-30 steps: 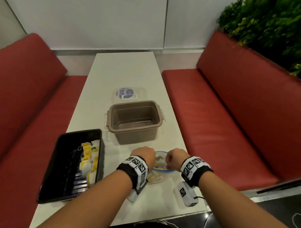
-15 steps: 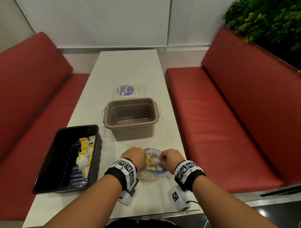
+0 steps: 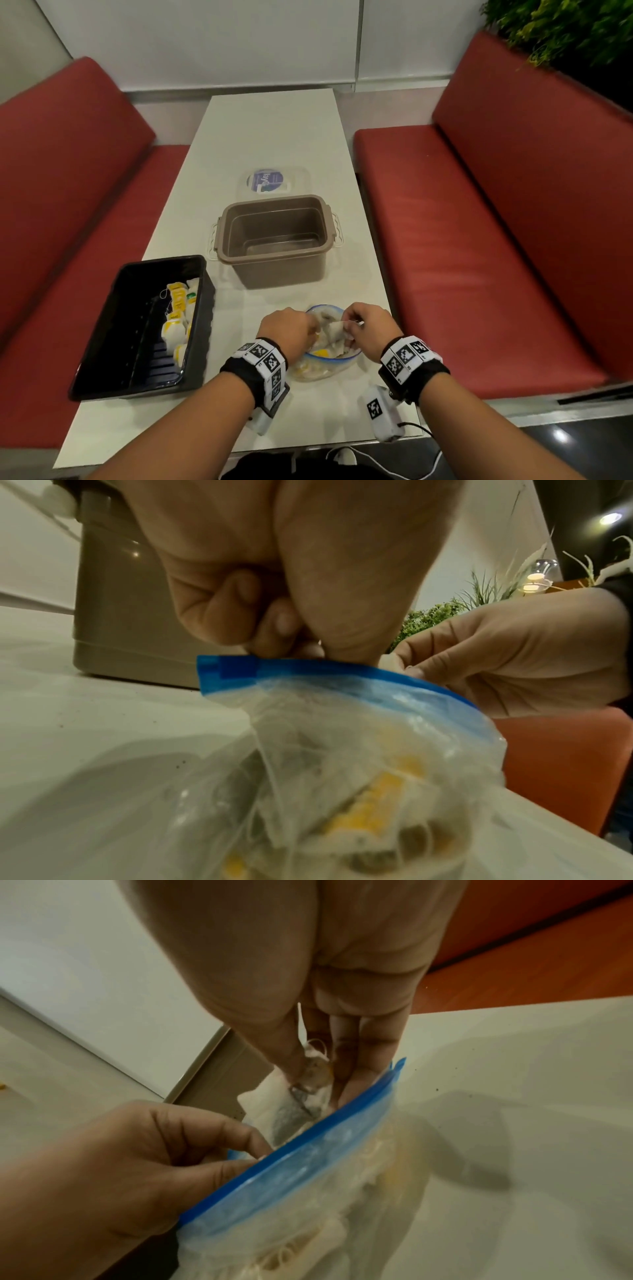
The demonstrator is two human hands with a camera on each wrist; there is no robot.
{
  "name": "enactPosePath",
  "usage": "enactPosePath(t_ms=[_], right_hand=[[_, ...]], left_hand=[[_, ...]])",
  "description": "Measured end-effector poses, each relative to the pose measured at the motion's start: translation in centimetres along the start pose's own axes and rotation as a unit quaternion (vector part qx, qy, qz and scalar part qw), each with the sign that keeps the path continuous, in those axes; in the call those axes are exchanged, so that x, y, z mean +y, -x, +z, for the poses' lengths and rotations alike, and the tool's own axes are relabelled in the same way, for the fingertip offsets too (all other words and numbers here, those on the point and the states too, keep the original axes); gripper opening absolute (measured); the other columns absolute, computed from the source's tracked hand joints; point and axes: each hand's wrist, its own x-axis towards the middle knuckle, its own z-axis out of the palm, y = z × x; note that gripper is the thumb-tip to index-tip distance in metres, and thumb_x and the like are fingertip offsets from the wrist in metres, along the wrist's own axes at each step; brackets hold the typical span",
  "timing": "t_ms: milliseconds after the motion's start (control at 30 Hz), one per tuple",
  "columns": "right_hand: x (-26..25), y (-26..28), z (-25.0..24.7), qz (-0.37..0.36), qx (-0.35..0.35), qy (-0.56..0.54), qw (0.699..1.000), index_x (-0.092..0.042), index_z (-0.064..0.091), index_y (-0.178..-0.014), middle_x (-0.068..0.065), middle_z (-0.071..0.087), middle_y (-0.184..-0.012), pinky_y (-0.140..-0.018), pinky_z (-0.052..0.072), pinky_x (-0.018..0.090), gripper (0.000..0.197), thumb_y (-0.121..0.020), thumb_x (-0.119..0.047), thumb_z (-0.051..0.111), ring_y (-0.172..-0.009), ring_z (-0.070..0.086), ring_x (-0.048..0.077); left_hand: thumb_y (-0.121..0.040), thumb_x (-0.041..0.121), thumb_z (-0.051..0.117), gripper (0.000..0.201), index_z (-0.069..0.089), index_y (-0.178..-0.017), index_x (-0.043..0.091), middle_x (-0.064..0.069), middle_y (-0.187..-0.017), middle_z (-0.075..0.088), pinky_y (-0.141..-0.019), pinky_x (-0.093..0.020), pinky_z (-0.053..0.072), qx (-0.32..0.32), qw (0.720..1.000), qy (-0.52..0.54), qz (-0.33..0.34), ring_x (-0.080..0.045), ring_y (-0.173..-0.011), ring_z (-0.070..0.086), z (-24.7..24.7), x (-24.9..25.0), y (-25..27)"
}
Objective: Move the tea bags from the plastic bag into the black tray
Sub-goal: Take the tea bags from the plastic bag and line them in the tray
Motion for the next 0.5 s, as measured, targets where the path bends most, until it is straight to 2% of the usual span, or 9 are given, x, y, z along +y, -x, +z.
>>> enactPosePath(t_ms=[67, 233, 300, 400, 500], right_hand=[[-0.2, 0.0, -0.2, -0.006, 0.005, -0.002, 1.000, -0.026, 0.063, -0.071, 0.002, 0.069, -0.076, -0.061, 0.060, 0.034, 0.022, -0.086, -0.010, 0.062, -0.061, 0.070, 0.021], [-0.5, -0.6, -0.3, 0.001, 0.016, 0.014, 1.000, -0.025, 0.063, -0.076, 0.002, 0.069, -0.065, -0.062, 0.059, 0.031, 0.014, -0.081, -0.012, 0.065, -0.057, 0.068, 0.017], [-0.7, -0.8, -0.1, 0.002, 0.026, 0.015, 1.000, -0.025, 0.061, -0.073, 0.001, 0.070, -0.065, -0.064, 0.059, 0.033, 0.014, -0.080, -0.015, 0.067, -0.059, 0.068, 0.018], [-1.1, -0.9, -0.1, -0.001, 0.034, 0.027, 0.999, -0.027, 0.058, -0.070, 0.002, 0.069, -0.068, -0.063, 0.059, 0.033, 0.018, -0.083, -0.018, 0.067, -0.062, 0.068, 0.020], [-1.5, -1.0, 0.0, 0.004, 0.035, 0.026, 0.999, -0.026, 0.057, -0.070, 0.004, 0.069, -0.066, -0.060, 0.058, 0.032, 0.020, -0.086, -0.019, 0.066, -0.059, 0.068, 0.022]], left_hand=[[-0.092, 0.035, 0.049, 0.026, 0.067, -0.111, 0.037, 0.002, -0.102, 0.069, -0.074, -0.030, 0.047, 0.026, 0.999, 0.025, 0.000, -0.023, -0.096, 0.063, 0.0, -0.5, 0.0], [-0.087, 0.036, 0.063, 0.011, 0.072, -0.092, 0.034, 0.011, -0.091, 0.060, -0.080, -0.032, 0.051, 0.067, 0.984, 0.165, 0.026, -0.013, -0.090, 0.060, -0.2, -1.5, 0.0], [-0.084, 0.032, 0.066, 0.007, 0.072, -0.086, 0.032, 0.014, -0.090, 0.064, -0.080, -0.028, 0.050, 0.075, 0.969, 0.235, 0.029, -0.006, -0.085, 0.060, -0.5, -1.8, 0.0], [-0.087, 0.024, 0.064, 0.008, 0.069, -0.083, 0.029, 0.013, -0.084, 0.069, -0.069, -0.016, 0.045, 0.076, 0.940, 0.328, 0.050, 0.005, -0.066, 0.057, -1.4, -1.6, 0.2], [-0.090, 0.017, 0.064, 0.010, 0.068, -0.090, 0.026, 0.011, -0.077, 0.066, -0.069, -0.022, 0.052, 0.055, 0.911, 0.403, 0.064, 0.000, -0.064, 0.057, -1.9, -1.6, 0.2]])
